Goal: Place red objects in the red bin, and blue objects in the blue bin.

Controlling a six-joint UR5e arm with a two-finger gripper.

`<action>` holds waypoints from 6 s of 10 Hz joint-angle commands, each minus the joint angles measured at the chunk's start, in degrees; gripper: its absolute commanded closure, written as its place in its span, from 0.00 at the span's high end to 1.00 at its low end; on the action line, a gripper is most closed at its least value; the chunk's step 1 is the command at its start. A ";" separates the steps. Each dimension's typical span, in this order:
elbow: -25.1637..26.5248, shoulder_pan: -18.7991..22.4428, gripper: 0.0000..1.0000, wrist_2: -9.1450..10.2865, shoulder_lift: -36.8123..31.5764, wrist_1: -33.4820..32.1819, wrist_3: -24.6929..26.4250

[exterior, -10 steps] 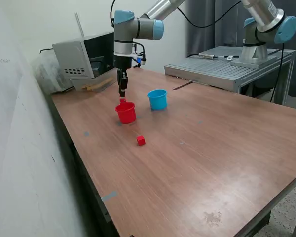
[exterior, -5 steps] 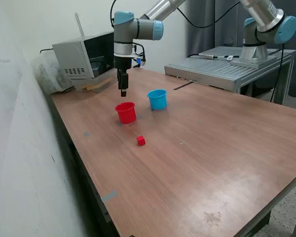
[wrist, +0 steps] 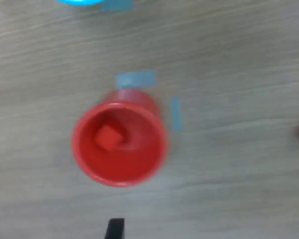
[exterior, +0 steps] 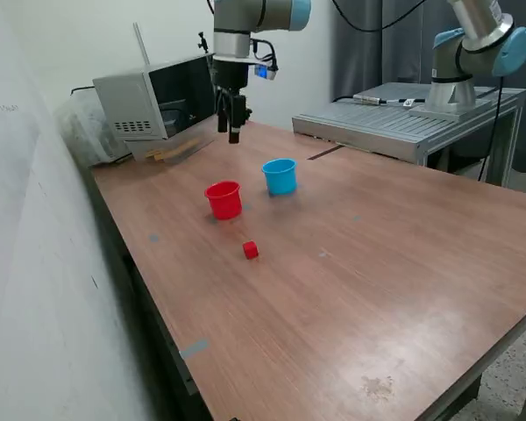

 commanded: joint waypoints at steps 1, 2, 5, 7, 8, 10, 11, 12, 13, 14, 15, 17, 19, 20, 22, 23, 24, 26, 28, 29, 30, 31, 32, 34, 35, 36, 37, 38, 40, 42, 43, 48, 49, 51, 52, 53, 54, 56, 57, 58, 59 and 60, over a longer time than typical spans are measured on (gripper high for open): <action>-0.30 8.55 1.00 -0.01 -6.03 6.12 0.24; -0.30 10.14 1.00 0.08 -6.12 6.04 0.59; -3.90 12.35 1.00 0.43 -1.75 5.25 6.03; -4.61 12.35 1.00 0.43 3.51 1.66 6.31; -4.96 12.27 1.00 0.43 6.94 0.60 6.22; -5.66 12.01 1.00 0.35 12.40 -2.03 6.22; -7.06 11.83 1.00 0.43 14.34 -3.09 6.22; -8.11 11.74 1.00 0.43 15.22 -3.80 6.22; -9.08 11.74 1.00 0.43 16.10 -4.24 6.22; -9.87 11.74 1.00 0.43 17.16 -4.24 6.31; -10.84 11.65 1.00 0.43 18.30 -4.33 6.31; -12.51 11.39 1.00 0.43 20.67 -5.47 6.31; -13.83 10.60 1.00 0.43 22.26 -5.65 6.31; -13.84 10.25 1.00 0.43 22.70 -6.35 6.22; -14.54 9.37 1.00 0.43 23.67 -6.53 6.31; -14.63 8.76 1.00 0.43 23.93 -6.53 6.31; -14.54 8.58 1.00 0.43 24.28 -6.62 6.31; -14.54 8.58 1.00 0.52 24.99 -7.23 6.31; -14.63 8.58 1.00 0.52 25.08 -7.84 6.31; -14.63 8.58 0.00 0.52 25.16 -7.94 6.31; -14.80 8.58 0.00 0.52 25.17 -8.02 6.31; -14.98 8.58 0.00 0.52 25.17 -8.02 6.31; -15.07 8.58 0.00 0.43 25.17 -8.02 6.22; -15.33 8.58 0.00 0.08 25.17 -7.85 5.70; -15.59 8.58 0.00 -0.09 24.90 -7.50 5.52; -15.07 8.49 0.00 -0.09 23.68 -7.41 4.91; -14.63 8.49 0.00 -0.09 21.32 -7.23 3.69; -14.63 7.88 0.00 -0.27 18.17 -5.67 2.89; -11.14 4.73 0.00 -0.36 12.62 -5.12 2.01; -8.05 -1.15 0.00 -0.36 10.84 -5.04 0.95; -7.08 -3.79 0.00 -0.36 10.75 -5.04 0.95; -5.58 -6.28 0.00 -0.18 11.28 -5.21 -0.37; -5.05 -6.28 0.00 -0.09 11.54 -5.30 -0.37; -4.43 -6.02 0.00 -0.01 11.45 -5.39 -0.37; -4.43 -5.93 0.00 0.08 11.45 -5.39 -0.37; -4.35 -5.75 0.00 0.08 11.37 -5.47 -0.37; -4.26 -5.58 0.00 0.08 11.37 -5.39 -0.37; -4.17 -5.49 0.00 0.17 11.37 -5.39 -0.37; -4.17 -5.49 0.00 0.17 11.37 -5.39 -0.37; -4.17 -5.49 0.00 0.17 11.37 -5.39 -0.37; -4.17 -5.49 0.00 0.17 11.37 -5.39 -0.37; -4.08 -5.49 0.00 0.08 11.37 -5.39 -0.37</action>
